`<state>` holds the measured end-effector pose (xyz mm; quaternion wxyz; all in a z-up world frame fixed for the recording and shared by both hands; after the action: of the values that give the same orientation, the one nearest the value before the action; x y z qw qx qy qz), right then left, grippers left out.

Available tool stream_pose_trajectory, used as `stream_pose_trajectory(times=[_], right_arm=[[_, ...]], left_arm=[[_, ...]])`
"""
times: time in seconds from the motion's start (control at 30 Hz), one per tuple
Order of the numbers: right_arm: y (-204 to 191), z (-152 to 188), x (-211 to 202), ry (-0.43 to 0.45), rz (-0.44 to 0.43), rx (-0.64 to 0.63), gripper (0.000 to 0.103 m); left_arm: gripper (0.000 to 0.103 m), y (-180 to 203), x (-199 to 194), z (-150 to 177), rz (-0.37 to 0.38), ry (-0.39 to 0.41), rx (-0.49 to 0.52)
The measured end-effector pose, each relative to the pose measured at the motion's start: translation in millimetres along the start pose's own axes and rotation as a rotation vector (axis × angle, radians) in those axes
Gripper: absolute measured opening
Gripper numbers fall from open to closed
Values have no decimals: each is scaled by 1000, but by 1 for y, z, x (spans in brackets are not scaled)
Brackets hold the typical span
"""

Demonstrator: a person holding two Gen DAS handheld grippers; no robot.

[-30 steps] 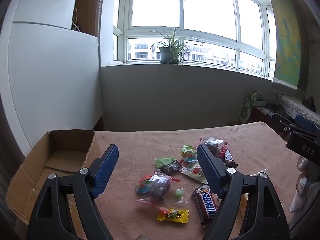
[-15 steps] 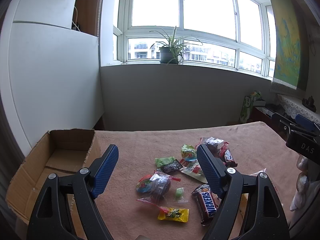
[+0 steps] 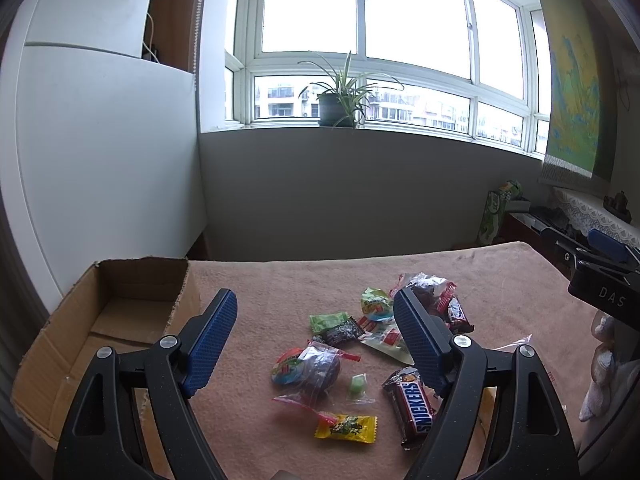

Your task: Organize snacks

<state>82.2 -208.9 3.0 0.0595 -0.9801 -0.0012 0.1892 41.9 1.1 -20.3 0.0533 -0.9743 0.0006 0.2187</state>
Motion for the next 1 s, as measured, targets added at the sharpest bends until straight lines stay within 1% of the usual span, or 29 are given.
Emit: stream_pose_trajectory(times=[1.0], right_arm=[[2, 4, 0, -9, 3, 3, 103]], left_arm=[[81, 2, 0, 3, 3, 2, 1]])
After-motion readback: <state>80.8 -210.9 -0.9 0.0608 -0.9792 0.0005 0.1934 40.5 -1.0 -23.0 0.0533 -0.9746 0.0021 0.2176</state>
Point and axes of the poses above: each gripper's, at about its wrist camera, not at the fingertips, and x roughly the way its jaws point, y to its right, z to its underside, the point moved 5 cm from there along x, roughly the way its jaws point, and after that the axes turned 8 degrees about x, right-handed, at the moved point
